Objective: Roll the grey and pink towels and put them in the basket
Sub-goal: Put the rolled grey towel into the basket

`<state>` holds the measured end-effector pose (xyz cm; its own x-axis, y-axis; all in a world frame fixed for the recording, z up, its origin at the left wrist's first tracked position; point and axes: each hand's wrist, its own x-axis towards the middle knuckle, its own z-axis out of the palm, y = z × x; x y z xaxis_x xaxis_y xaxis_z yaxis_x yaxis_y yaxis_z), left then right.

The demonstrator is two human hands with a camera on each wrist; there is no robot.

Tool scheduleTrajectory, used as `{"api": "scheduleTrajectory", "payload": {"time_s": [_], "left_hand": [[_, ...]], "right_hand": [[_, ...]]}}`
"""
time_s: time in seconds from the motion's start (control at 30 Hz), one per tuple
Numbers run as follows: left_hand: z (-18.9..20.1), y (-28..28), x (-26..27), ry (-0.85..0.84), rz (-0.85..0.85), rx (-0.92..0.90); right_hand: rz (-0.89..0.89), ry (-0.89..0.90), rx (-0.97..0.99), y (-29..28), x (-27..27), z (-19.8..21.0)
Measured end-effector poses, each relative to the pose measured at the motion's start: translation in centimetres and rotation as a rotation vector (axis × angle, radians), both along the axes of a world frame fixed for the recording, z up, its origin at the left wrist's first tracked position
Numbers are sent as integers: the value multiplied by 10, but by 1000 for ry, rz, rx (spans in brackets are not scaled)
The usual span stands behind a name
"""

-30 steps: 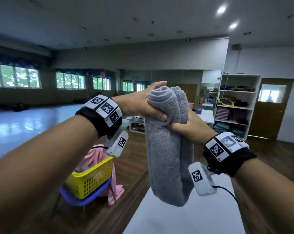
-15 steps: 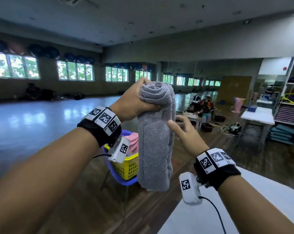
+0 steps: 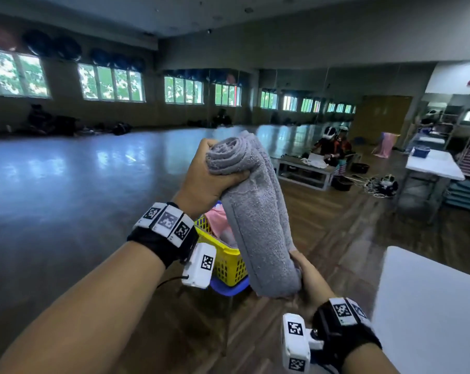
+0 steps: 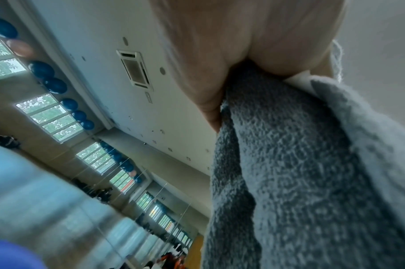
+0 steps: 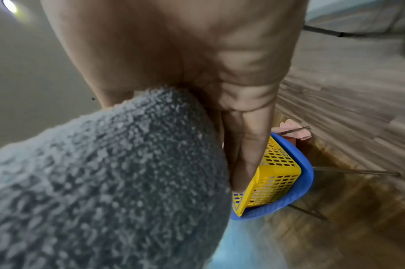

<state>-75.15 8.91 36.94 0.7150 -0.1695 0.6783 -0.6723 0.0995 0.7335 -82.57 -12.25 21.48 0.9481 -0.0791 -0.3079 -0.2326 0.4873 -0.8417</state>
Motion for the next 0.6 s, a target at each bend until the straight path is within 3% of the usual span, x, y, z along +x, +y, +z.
{"api": "scheduleTrajectory", "payload": {"time_s": [0.3, 0.6], "left_hand": [[-56, 138, 182, 192, -52, 332], [-97, 160, 286, 247, -220, 566]], "right_hand": [[-100, 170, -335, 88, 150, -25], [-226, 169, -504, 73, 225, -28]]}}
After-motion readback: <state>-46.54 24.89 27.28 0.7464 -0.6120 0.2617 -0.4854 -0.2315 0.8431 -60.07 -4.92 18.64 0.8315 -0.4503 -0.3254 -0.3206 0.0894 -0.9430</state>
